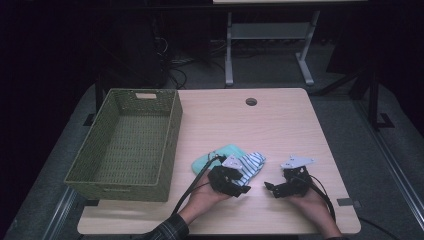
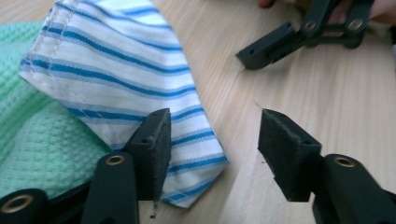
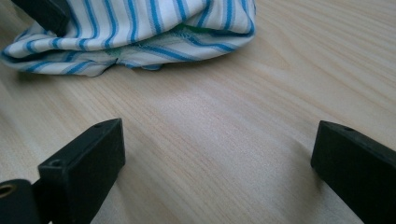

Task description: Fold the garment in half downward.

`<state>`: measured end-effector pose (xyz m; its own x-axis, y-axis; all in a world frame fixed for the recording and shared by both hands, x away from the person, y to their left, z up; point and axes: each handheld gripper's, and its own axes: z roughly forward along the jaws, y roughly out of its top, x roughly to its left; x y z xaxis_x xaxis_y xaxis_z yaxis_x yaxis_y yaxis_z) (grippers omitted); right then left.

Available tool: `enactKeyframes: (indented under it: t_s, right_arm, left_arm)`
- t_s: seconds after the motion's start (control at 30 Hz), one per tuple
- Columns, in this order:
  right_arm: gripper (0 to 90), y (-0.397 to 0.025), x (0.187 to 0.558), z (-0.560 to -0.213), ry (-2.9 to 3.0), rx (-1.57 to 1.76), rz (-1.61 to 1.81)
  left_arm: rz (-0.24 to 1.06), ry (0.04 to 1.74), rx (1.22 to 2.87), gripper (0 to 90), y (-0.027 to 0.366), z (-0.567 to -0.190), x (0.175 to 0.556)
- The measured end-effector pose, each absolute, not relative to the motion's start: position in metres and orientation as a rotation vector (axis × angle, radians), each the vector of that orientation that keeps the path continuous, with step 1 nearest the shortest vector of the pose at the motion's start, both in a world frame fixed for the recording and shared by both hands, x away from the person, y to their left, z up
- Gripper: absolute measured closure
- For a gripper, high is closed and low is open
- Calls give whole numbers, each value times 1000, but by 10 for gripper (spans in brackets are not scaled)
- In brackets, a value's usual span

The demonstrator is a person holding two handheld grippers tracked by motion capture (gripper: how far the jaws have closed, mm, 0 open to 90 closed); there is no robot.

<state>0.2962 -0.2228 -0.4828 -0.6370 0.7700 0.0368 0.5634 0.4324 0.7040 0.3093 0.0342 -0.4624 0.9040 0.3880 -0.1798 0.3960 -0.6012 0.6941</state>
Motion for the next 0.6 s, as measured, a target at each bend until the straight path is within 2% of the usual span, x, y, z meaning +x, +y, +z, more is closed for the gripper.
enactKeyframes:
  t_s: [0.17, 0.43, 0.6]
  right_arm:
    - [24, -223, 296, -483, 2399, 1152, 1013]
    - [24, -223, 296, -483, 2399, 1151, 1013]
    - [25, -223, 296, -483, 2399, 1151, 1012]
  left_arm:
    - [2, 573, 2266, 538, 38, -467, 311]
    - [38, 603, 2279, 758, 42, -467, 313]
    - [18, 625, 2284, 815, 40, -464, 314]
